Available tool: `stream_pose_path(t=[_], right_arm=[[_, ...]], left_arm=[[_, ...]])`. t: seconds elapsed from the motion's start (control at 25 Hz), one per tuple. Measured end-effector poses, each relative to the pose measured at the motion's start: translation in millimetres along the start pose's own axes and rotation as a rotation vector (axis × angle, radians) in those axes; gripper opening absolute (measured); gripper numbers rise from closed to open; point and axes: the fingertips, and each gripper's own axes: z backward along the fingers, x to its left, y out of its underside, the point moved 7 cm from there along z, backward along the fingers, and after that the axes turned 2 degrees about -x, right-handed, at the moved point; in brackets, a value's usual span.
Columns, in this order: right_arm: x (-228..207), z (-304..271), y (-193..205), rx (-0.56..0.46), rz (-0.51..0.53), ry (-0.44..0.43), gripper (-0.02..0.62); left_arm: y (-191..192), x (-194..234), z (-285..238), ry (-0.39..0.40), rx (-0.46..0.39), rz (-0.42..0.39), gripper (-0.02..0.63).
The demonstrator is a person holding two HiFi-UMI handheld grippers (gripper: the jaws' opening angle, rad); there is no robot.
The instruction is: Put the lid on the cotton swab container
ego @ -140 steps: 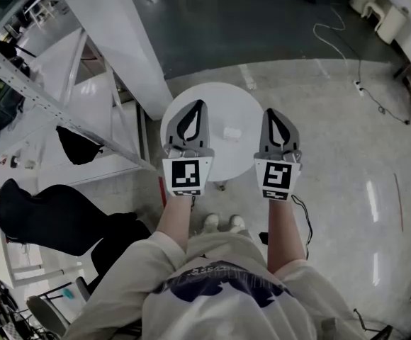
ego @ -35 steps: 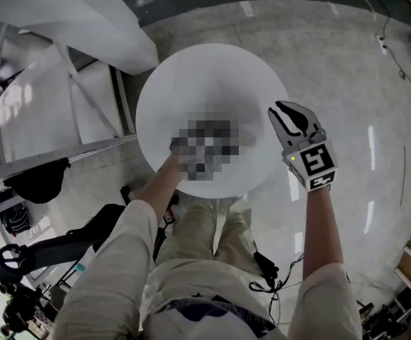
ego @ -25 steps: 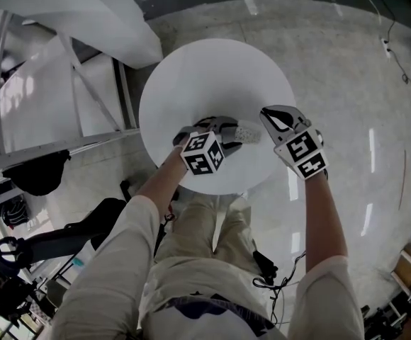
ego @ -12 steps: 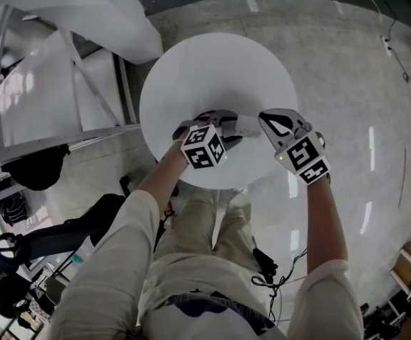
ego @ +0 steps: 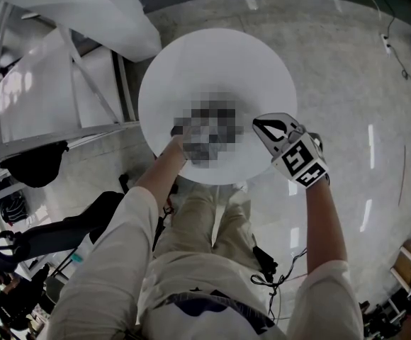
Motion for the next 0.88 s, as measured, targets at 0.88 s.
stream_pose_path(t=[0.88], right_arm=[[18.1, -10.5, 11.1, 0.099, 0.062, -0.058, 0.011]], left_arm=[[4.2, -2.7, 2.7, -0.013, 0.002, 0.006, 0.199]])
